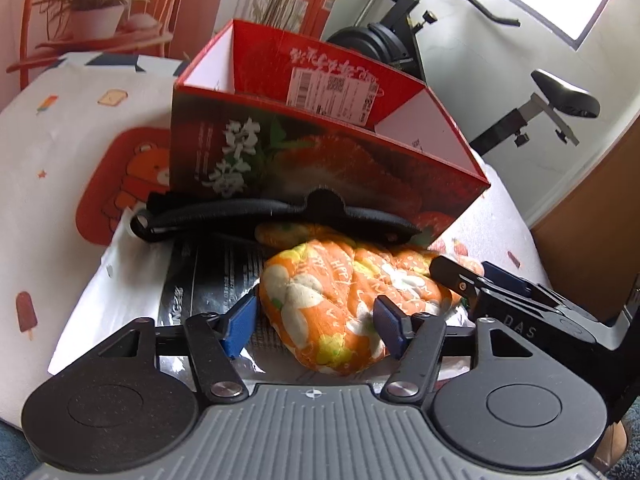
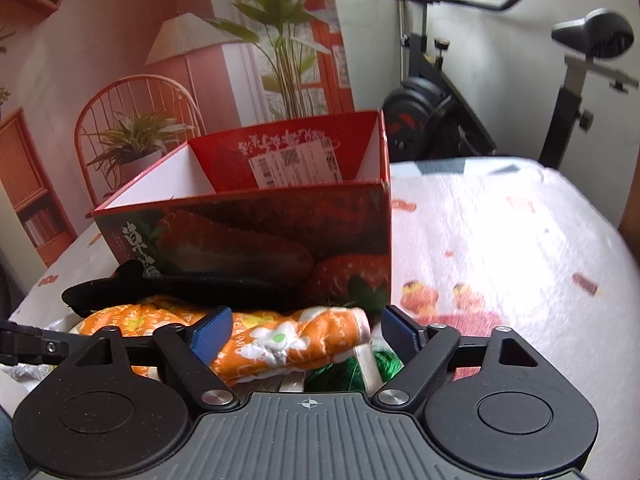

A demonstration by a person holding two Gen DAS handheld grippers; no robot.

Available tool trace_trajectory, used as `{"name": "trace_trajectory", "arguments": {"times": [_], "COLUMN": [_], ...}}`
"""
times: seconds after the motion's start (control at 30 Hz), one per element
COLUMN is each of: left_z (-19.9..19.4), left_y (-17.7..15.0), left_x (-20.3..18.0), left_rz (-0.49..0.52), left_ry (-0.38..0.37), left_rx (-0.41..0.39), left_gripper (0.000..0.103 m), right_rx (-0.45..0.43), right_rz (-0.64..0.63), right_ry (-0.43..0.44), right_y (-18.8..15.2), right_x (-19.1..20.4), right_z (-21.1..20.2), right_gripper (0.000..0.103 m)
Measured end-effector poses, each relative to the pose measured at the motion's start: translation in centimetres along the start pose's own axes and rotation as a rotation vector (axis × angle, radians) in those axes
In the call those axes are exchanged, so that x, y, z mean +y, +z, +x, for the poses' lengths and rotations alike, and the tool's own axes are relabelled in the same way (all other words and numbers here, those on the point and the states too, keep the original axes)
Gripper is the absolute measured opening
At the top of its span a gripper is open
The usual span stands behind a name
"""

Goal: Organize soft objects
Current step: 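Close the right tool on the orange floral cloth edge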

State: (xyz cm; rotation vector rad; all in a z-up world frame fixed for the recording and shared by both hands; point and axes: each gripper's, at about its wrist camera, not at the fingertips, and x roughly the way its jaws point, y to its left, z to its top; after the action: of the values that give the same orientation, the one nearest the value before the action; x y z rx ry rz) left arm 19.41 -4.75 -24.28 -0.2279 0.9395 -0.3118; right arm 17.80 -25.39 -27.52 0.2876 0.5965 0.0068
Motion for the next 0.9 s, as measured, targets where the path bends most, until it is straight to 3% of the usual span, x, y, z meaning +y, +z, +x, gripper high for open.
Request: {"name": "trace_trajectory", "arguments": {"times": [0.23,0.3,0.4,0.73,0.9], "left_z": [0.2,0.1,-0.1,-1.3,-1.1], "left_y": [0.2,0.3,0.2,-0.5,-0.7], "left_x": [0.1,0.3,0.3,1.4,2.2], "left_rz": [-0.032,-0.050,-0.053,-0.051,-0.056], "left_ry": [0.004,0.002,0.008,0.081,0.076], "left_rx": [0.008,0.003,-0.006,-0.065,-0.050], "left_gripper": [0.054,0.054,0.054,0.055,0.055], "right_rx": [-0.009,-0.021,-0.037,0.024,0.046], "right_rz": [0.013,0.015,0.021,0.017,0.020], "right_ry": [0.018,0.019,0.029,0.126,0.127], "right_y": [-0.6,-0.7,-0.8,-1.7,-1.7], "right_x": [-0.1,-0.1,-0.3,1.4,1.9], "right_z": [-0.7,-1.3,-2.4,-4.6,-4.2], "right_gripper": [0.053,0.038,0.024,0.021,0.027]}}
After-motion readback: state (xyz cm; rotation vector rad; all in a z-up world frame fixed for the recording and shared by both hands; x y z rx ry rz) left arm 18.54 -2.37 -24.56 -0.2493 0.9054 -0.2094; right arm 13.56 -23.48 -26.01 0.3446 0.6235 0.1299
